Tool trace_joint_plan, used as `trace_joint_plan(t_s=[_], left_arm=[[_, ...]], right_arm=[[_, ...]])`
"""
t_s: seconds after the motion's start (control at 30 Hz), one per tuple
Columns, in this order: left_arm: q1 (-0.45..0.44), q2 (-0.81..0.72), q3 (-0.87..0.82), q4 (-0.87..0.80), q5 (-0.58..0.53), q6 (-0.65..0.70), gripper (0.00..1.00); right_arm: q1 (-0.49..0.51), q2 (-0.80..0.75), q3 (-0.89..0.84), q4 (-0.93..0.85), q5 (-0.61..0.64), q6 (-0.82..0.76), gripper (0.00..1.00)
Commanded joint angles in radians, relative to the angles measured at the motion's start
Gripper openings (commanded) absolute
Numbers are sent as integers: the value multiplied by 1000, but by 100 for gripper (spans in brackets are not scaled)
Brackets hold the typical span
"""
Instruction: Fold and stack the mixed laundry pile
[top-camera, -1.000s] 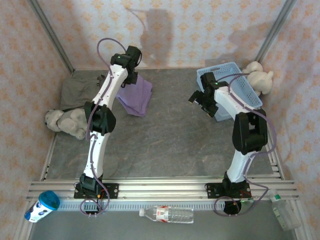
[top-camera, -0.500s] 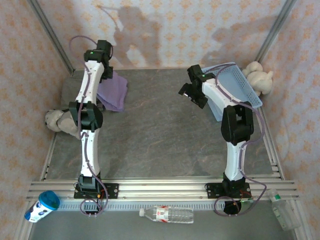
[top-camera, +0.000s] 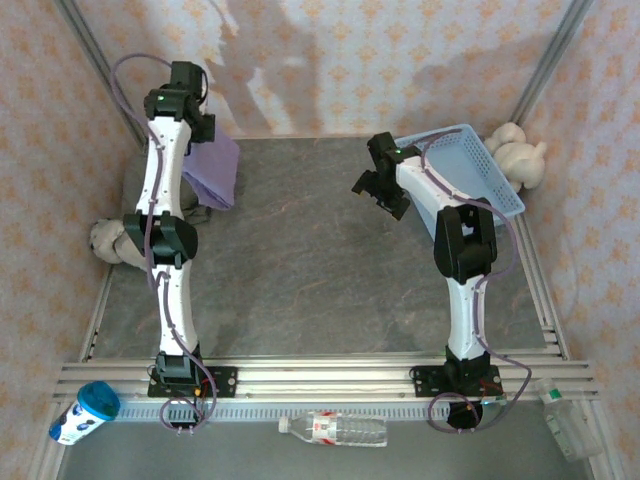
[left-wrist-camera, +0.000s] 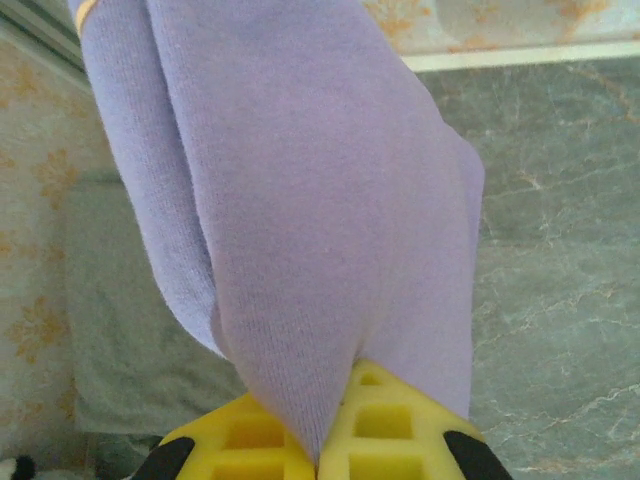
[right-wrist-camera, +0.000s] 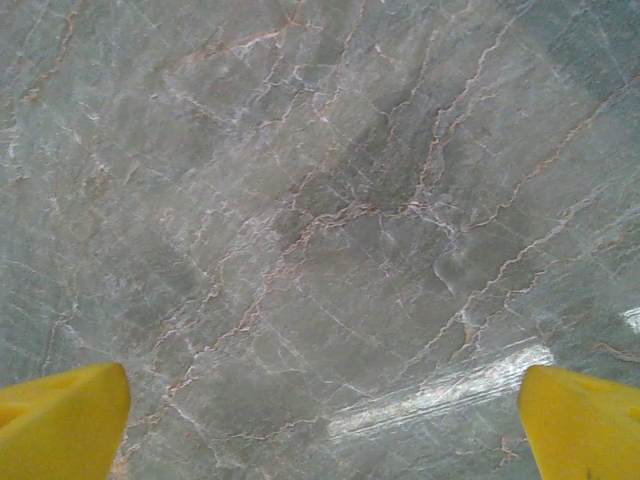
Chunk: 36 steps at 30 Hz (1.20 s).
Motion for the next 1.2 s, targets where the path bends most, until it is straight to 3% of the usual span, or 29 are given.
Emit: trace_joint_plan(t_s=[0.0,0.1,0.13,0.2,0.23,0.27,0.3,0.43,0.67,0.73,0.9,1.17], left_arm=[[84,-56,29,19,29,0,0],[159,-57,-12,43,43,4,0],[187,-48,-28,53,31,-3,14],[243,-20,-47,68,-25,-28,21],[273,0,-53,75,-66,-57,38],[295,19,-50,76,-125,-94,64],[321,38,-44,71,-160,-121,98],[354,40,-42,61,-114,-186,100],[325,-16,-53,70,98,-237,100],[311,-58,-123,97,159,-249,100],[251,-291,-593,310,239,-271,100],[128,-716,-1382,711,175,-362,100]], right_arm=[[6,20,31,-37,9,16,99],[7,20,38,-45,13,17,99],[6,21,43,-48,14,17,99],[7,22,53,-59,21,14,99],[7,19,60,-66,27,10,99],[7,18,66,-71,31,6,99],[6,15,73,-80,41,-2,99],[7,-3,90,-116,79,-23,99],[0,-66,30,-100,180,-93,99],[-7,-118,-43,-44,204,-143,99],[-45,-241,-262,99,254,-347,99],[-85,-496,-751,556,330,-638,99]])
